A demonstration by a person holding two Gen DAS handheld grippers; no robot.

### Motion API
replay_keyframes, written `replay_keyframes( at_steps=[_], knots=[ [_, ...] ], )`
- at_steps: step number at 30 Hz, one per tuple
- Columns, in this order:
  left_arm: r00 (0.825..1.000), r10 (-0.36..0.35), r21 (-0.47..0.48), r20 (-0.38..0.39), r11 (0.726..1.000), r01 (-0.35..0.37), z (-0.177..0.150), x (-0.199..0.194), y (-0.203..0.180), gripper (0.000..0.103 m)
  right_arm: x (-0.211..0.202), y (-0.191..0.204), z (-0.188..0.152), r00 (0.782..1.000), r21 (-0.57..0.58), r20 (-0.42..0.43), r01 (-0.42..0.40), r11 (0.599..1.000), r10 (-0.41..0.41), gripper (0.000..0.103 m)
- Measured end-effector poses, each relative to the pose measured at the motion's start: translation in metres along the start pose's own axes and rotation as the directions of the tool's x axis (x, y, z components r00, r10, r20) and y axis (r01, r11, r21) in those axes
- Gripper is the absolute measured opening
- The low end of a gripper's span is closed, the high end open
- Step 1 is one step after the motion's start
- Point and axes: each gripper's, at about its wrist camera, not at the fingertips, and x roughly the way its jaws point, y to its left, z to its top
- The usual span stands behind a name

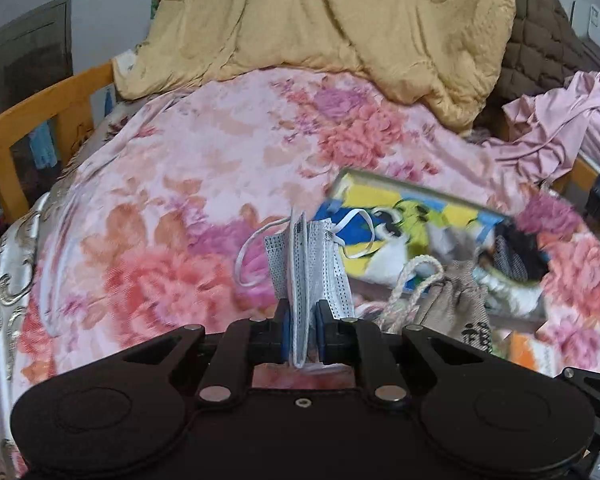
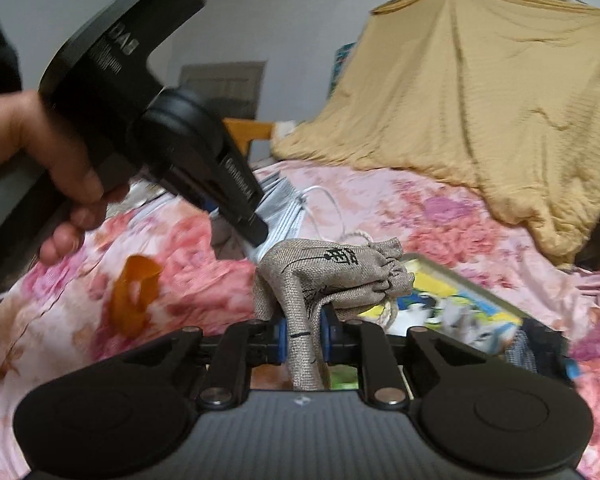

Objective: Organize soft objects
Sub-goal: 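Lift the face mask and burlap pouch and carry them toward the frog tray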

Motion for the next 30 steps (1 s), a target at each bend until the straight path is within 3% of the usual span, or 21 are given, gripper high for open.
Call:
replay_keyframes(
  at_steps=[7,15,22,30],
  knots=[
    [0.998,-0.053,0.058,0.023,0.997,0.051,0.021,0.004,-0.055,0.013,-0.024,-0.059,0.007,0.996,0.108,0.034,0.074,0.991,-0.078,0.018],
    [0.989,-0.148,0.033,0.022,0.989,0.147,0.045,0.016,-0.107,0.014,-0.028,-0.129,0.001,0.988,0.233,0.048,0.130,0.964,-0.145,0.018],
    [0.986,-0.163,0.051,0.028,0.986,0.162,0.060,0.041,-0.130,0.014,-0.004,-0.173,-0.010,0.980,0.292,0.021,0.184,0.939,-0.199,0.018],
    [0.989,-0.148,0.043,0.027,0.988,0.147,0.069,0.082,-0.132,0.014,0.028,-0.200,-0.023,0.980,0.342,-0.017,0.191,0.920,-0.197,0.018]
  ],
)
